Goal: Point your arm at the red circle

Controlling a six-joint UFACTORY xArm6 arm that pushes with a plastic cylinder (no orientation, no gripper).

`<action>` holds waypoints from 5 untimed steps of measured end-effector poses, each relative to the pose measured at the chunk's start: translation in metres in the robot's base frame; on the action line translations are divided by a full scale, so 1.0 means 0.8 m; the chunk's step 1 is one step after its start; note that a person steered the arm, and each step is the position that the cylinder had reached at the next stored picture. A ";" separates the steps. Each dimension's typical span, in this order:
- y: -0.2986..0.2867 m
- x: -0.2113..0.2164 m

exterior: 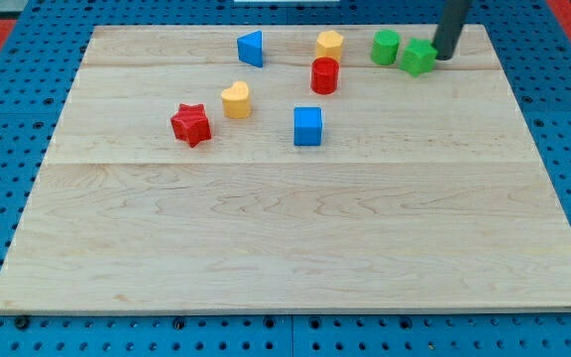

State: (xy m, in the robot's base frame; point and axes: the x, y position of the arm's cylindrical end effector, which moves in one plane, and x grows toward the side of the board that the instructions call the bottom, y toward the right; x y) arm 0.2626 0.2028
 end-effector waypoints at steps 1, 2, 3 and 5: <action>0.070 0.045; 0.092 0.095; 0.086 0.099; 0.070 0.099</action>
State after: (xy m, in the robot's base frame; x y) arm 0.3416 0.2591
